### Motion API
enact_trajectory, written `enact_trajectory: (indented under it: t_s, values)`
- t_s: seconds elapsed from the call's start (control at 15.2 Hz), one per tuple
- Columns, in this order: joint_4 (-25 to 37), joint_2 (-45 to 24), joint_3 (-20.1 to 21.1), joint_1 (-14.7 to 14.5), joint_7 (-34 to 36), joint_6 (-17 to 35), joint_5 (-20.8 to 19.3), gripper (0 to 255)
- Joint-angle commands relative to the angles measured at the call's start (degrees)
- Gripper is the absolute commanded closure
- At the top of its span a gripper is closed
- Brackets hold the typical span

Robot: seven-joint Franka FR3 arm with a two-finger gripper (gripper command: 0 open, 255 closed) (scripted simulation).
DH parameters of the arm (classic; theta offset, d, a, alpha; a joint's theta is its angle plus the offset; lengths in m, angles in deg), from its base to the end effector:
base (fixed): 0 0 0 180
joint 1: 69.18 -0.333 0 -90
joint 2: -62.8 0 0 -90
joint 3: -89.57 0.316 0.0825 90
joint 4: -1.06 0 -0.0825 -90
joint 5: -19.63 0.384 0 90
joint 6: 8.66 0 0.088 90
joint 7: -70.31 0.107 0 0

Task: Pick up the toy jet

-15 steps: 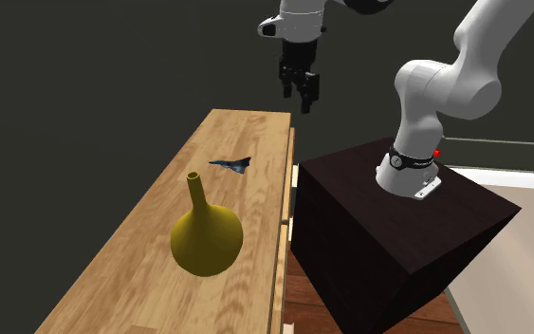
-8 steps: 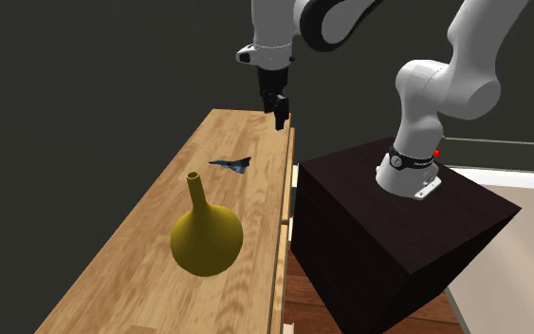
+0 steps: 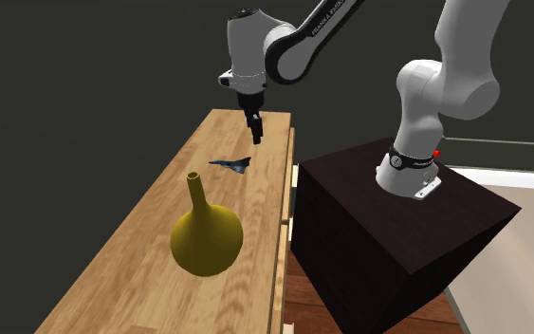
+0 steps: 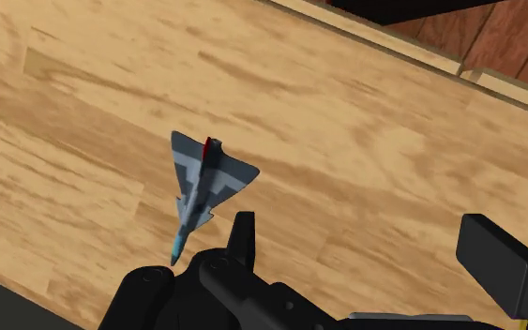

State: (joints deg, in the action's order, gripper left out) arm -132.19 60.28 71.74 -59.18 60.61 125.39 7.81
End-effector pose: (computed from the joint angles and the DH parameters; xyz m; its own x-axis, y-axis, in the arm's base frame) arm 0.4480 -0.2402 0.3192 0.9825 -0.1741 -0.0659 -0.1630 -0.9756 0.1474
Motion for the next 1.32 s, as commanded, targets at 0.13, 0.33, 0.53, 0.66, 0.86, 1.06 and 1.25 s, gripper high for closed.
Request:
enact_trajectory:
  t_s: [0.13,0.33,0.53,0.66,0.86,1.06,1.25]
  values:
    - [4.1,-8.6,-0.9,1.8,-1.2,4.8,2.7,0]
    - [8.3,-15.1,-1.0,3.6,-2.5,7.4,5.1,0]
    - [13.0,-21.6,-0.6,5.8,-3.5,9.3,7.6,0]
    - [16.5,-25.8,-0.2,7.4,-4.1,10.1,9.0,0]
    - [22.3,-32.1,0.4,9.9,-4.7,10.9,10.9,0]
    - [28.7,-38.4,1.1,12.4,-5.0,11.0,12.5,0]
    - [32.4,-42.3,1.5,13.8,-5.0,11.3,13.3,0]
